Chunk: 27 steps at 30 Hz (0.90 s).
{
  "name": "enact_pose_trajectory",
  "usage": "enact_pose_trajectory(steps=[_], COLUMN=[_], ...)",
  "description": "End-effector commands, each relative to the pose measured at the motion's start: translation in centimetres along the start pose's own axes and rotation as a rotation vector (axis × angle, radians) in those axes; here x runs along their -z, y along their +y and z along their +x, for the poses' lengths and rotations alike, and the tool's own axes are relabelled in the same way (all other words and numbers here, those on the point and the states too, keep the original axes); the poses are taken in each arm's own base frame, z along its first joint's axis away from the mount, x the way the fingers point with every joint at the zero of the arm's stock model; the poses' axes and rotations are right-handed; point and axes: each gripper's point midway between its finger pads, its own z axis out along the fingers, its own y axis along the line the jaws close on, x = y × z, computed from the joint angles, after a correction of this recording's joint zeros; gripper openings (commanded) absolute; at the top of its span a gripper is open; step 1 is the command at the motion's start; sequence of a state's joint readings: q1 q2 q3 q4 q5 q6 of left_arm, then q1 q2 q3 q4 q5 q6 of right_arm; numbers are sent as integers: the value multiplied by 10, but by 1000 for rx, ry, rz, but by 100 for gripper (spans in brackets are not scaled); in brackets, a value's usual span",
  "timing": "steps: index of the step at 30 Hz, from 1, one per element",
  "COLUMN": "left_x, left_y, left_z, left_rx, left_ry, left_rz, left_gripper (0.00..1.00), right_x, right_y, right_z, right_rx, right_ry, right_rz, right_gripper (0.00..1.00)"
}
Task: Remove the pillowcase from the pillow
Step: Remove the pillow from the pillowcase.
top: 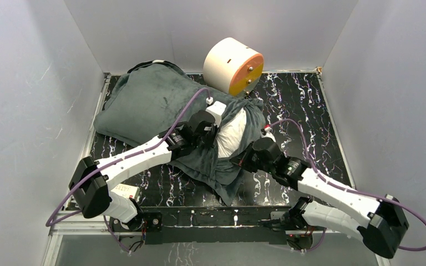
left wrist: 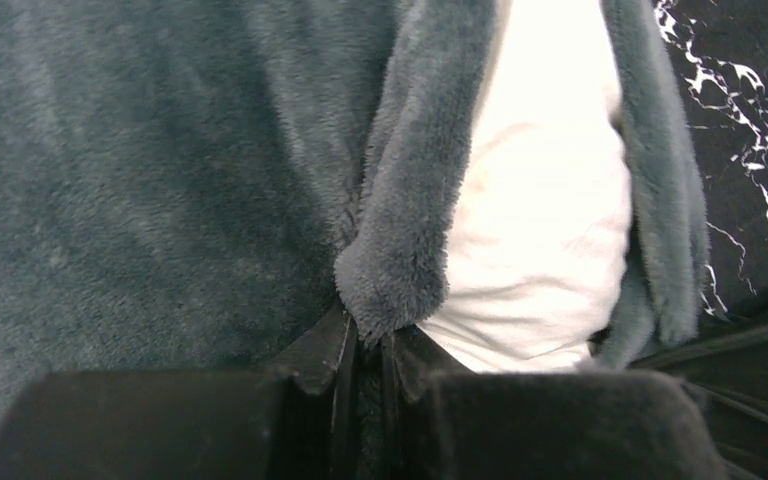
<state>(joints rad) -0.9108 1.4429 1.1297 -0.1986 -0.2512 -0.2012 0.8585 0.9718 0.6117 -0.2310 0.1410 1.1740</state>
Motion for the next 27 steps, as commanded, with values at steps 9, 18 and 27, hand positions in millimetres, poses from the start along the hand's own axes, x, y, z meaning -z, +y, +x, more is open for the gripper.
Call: enact_pose_trajectory(steps=[9,18,27], left_x=[1,23,78], left_y=[84,58,7], left_z=[-17,-13,-34], left_rx=[49,110,34], left_ry=[27,67,15], left_rz=[-106,25,47], left_gripper=[0,40,87], right_x=[-4,-27,-47], right_y=[-165,-142,-112], right_z=[81,52,48], right_rx=[-194,-150,-118], right_ry=[131,27,63], right_rz=[269,289,246], right_gripper=[0,0,0])
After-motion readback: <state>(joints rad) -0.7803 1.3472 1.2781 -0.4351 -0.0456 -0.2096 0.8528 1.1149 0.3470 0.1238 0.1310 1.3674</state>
